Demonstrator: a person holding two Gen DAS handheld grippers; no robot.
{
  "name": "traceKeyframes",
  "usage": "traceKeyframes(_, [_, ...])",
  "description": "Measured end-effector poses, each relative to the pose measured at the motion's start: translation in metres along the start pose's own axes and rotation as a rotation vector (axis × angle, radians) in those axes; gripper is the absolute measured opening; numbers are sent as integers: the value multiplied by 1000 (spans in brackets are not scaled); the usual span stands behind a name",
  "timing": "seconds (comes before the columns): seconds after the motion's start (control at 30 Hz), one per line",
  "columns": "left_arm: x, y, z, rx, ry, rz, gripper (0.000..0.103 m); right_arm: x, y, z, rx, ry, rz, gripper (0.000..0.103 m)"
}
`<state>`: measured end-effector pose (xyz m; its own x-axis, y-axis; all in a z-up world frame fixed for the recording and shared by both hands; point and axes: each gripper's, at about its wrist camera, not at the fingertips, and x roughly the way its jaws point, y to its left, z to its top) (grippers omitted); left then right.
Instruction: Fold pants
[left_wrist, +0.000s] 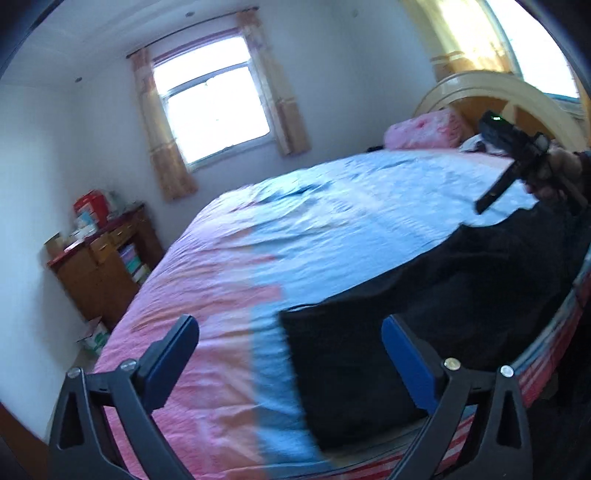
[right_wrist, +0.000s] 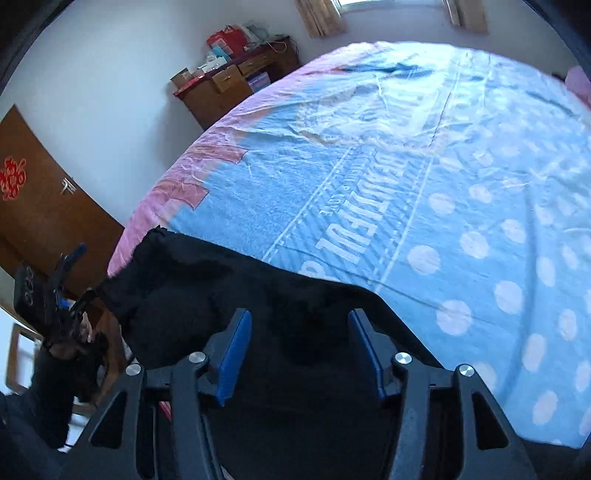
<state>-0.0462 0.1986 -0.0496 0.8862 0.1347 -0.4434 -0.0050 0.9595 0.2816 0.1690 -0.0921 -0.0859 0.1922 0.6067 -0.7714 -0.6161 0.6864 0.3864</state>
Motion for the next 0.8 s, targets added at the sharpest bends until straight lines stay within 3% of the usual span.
traceKeyframes(0.13, [10,35,-16,-92,71,107,102,25,-11,6,58,60,35,51])
traceKeyframes(0.27, [11,41,-26,-172,80,51,102,49,-18,10,104,88,39,37])
traceKeyframes(0.3, [12,35,-27,-161,77,36,102,52,-20,11,110,84,17,17])
traceKeyframes(0.33, [14,29,-26,-148,75,30,102,54,-22,13,111,70,-4,8])
traceKeyframes(0.43, [25,7,-20,-117,76,-14,102,47,-27,19,132,15,-6,6])
traceKeyframes(0.53, [39,-12,-7,-111,56,-61,102,52,-28,23,127,14,-27,6])
traceKeyframes(0.6, [50,-22,2,-111,49,-99,102,63,-30,22,116,59,-27,8])
traceKeyframes(0.67, [64,-33,10,-95,68,-86,102,64,-34,21,128,68,-5,10])
traceKeyframes(0.7, [72,-38,14,-92,85,-84,102,60,-37,20,149,75,6,21])
traceKeyframes(0.73, [77,-41,18,-92,98,-98,102,53,-39,18,168,75,10,40])
traceKeyframes(0.8, [79,-49,22,-88,110,-109,102,31,-41,6,189,53,-16,49])
